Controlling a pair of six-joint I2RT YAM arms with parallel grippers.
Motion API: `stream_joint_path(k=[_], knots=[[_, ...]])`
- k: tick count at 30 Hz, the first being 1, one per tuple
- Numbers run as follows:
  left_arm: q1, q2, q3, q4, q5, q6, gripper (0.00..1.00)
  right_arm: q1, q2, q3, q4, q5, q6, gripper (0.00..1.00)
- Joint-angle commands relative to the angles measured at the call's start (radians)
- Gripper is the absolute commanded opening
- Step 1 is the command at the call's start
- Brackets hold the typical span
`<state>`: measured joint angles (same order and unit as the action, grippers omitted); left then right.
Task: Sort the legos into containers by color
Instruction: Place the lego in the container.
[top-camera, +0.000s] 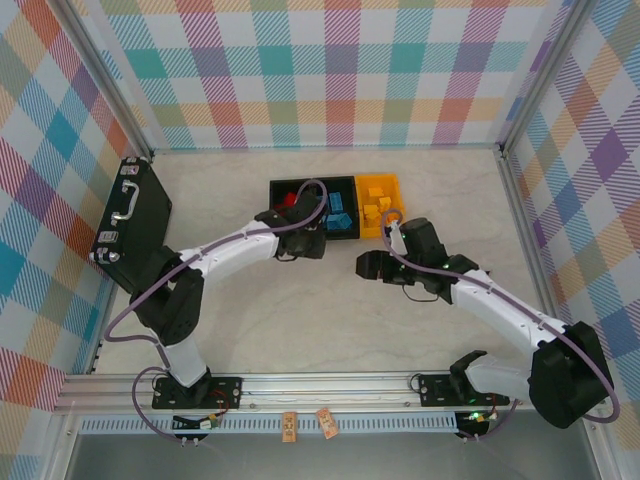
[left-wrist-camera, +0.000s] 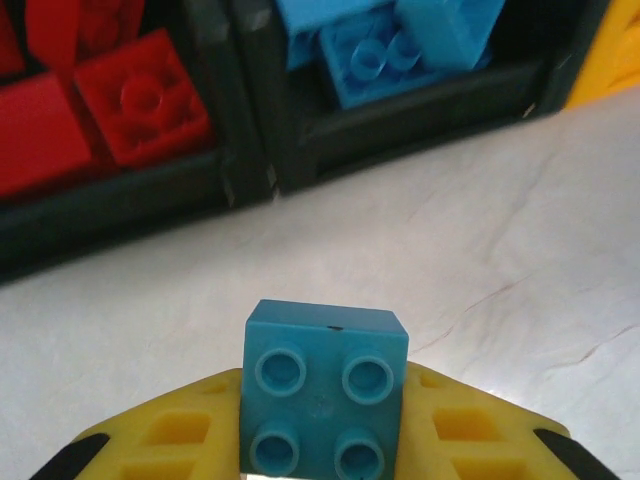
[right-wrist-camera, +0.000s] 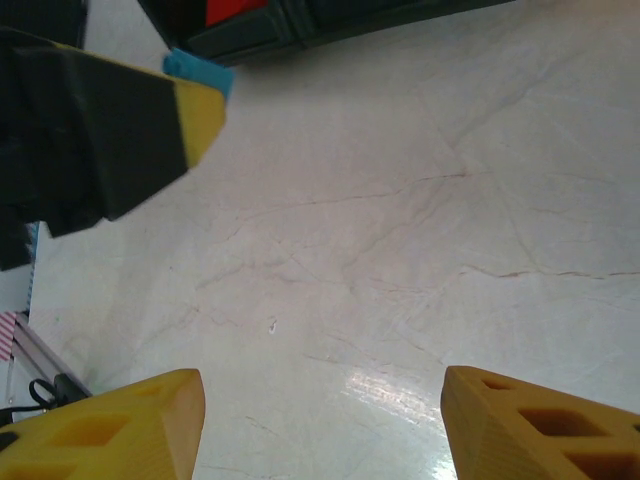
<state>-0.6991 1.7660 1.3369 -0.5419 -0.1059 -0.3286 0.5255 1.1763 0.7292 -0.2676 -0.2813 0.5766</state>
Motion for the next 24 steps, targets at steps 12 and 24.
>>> stream_joint_path(k=[12,24], knots=[[0.021,0.335,0.532,-0.235,-0.014,-0.035,0.25,-0.108,0.045,0.085,-0.024,0.016,0.037,0.64],[0.081,0.606,0.925,-0.305,0.017,-0.034,0.28,-0.155,0.103,0.110,-0.013,-0.001,0.029,0.64]])
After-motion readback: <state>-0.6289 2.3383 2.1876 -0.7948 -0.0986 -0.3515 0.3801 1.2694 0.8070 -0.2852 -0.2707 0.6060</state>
